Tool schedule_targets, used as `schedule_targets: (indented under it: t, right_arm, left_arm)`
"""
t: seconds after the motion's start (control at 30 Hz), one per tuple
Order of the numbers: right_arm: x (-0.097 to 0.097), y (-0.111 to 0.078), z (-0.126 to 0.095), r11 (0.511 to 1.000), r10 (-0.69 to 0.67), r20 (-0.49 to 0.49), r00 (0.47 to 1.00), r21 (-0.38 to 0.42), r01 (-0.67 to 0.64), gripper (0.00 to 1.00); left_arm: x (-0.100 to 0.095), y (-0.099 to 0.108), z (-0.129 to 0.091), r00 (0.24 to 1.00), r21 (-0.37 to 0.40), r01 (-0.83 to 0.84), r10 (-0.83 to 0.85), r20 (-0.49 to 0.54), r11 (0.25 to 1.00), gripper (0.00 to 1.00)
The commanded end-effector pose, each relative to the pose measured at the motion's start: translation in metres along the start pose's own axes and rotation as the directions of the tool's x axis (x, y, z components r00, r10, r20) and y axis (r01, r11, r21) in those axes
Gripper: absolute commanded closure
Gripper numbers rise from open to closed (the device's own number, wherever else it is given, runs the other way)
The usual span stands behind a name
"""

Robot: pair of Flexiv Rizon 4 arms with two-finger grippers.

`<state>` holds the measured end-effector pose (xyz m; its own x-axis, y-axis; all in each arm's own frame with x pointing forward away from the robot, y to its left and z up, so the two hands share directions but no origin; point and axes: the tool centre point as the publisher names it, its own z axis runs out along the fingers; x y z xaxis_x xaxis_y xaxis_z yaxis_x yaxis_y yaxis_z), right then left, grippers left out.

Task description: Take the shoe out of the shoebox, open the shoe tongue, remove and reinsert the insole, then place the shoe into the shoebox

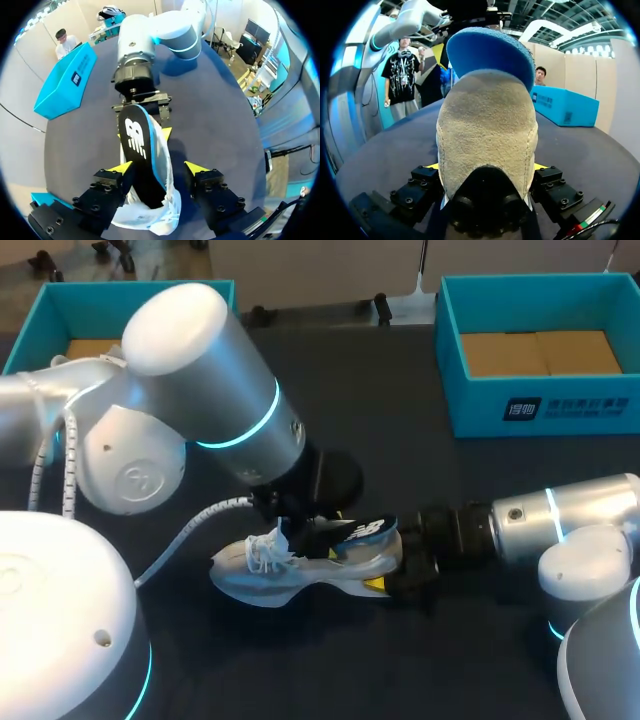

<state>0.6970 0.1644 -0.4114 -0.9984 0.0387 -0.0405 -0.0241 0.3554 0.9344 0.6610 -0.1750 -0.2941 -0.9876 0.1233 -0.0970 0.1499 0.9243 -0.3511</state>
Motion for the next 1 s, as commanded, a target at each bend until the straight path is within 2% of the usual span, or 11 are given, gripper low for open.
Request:
schedule_targets:
  t: [0.03,0.13,0.23,0.4,0.73,0.83,0.87,1.0]
  right_arm:
    - [0.001,0.002,0.001,1.0,0.0,0.002,1.0,0.006,0.0,1.0]
    - [0.001,0.002,0.001,1.0,0.0,0.002,1.0,0.006,0.0,1.0]
    - [0.001,0.002,0.001,1.0,0.0,0.002,1.0,0.006,0.0,1.0]
    - [0.001,0.002,0.001,1.0,0.0,0.002,1.0,0.006,0.0,1.0]
    - [0.001,0.002,0.001,1.0,0.0,0.002,1.0,0.006,0.0,1.0]
    - [0.001,0.002,0.001,1.0,0.0,0.002,1.0,0.006,0.0,1.0]
    - [0.001,0.002,0.001,1.0,0.0,0.002,1.0,0.006,0.0,1.0]
    - [0.001,0.002,0.001,1.0,0.0,0.002,1.0,0.006,0.0,1.0]
  left_arm:
    - [-0.003,-0.003,0.012,1.0,-0.023,0.012,-0.012,0.021,1.0,0.32]
    - [-0.004,-0.005,0.017,1.0,-0.028,0.014,-0.013,0.027,1.0,0.31]
    - [-0.005,-0.005,0.021,0.999,-0.03,0.012,-0.011,0.031,0.999,0.35]
    - [-0.009,-0.006,0.032,0.999,-0.047,0.022,-0.02,0.039,0.999,0.5]
    - [-0.013,-0.008,0.044,0.998,-0.072,0.043,-0.039,0.053,0.996,0.55]
    - [-0.013,-0.008,0.044,0.997,-0.071,0.05,-0.046,0.064,0.996,0.77]
    - [-0.014,-0.008,0.043,0.997,-0.07,0.052,-0.048,0.066,0.996,1.0]
    - [-0.015,-0.009,0.04,0.995,-0.061,0.062,-0.057,0.079,0.996,1.0]
